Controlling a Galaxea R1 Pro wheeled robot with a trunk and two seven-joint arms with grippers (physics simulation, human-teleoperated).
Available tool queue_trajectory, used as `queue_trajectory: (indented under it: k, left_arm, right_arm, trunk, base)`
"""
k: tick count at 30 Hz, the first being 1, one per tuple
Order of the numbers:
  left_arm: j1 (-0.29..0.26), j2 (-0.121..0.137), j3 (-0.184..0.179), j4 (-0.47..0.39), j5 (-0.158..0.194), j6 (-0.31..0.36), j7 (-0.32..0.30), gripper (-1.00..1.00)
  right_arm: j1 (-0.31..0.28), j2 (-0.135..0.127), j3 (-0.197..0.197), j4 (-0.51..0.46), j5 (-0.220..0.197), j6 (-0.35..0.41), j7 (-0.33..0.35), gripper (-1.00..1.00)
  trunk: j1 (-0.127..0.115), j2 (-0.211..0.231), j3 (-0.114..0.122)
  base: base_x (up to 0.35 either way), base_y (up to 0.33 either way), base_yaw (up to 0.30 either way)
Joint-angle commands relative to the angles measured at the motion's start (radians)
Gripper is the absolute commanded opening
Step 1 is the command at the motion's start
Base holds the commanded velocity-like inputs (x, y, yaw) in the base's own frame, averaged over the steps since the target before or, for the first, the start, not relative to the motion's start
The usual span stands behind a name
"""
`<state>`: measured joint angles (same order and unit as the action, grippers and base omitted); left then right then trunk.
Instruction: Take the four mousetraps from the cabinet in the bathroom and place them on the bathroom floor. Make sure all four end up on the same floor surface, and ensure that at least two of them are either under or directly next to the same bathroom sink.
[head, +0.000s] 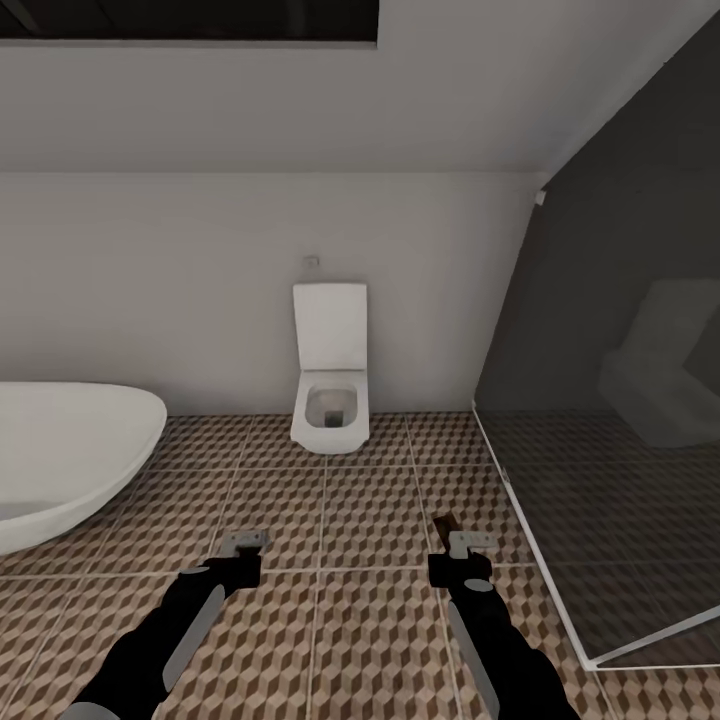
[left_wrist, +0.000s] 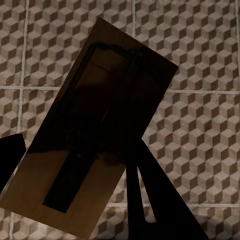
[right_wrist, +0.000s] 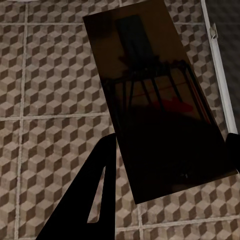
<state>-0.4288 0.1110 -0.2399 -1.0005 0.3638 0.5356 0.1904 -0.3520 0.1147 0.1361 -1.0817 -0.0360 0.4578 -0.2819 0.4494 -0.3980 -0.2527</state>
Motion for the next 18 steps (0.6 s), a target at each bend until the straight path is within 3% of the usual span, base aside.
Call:
queue_trajectory:
  k: [1,9,18]
  left_arm:
    - [-0.001,0.001,-0.004,-0.002,0.011,0.003,0.009,-1.00]
    - [-0.001,0.001,-0.004,0.002,0.011,0.003,0.009,-1.00]
    - [-0.001,0.000,-0.004,0.004,0.011,0.004,0.009,-1.00]
  right_arm:
    - [-0.001,0.000,0.002,-0.001,-0.005,0.005,-0.008,-1.00]
    - [-0.001,0.000,0.003,-0.001,-0.005,0.004,-0.008,-1.00]
    - [-0.001,0.000,0.003,-0.001,-0.005,0.005,-0.008,-1.00]
  trunk:
    - [0.001,-0.002,-0.002]
    - [0.001,-0.002,-0.002]
    - [0.001,-0.002,-0.002]
  base:
    - [0.007,0.000,0.000]
    - [0.017,0.164,0.000]
    - [0.210,0.193,0.000]
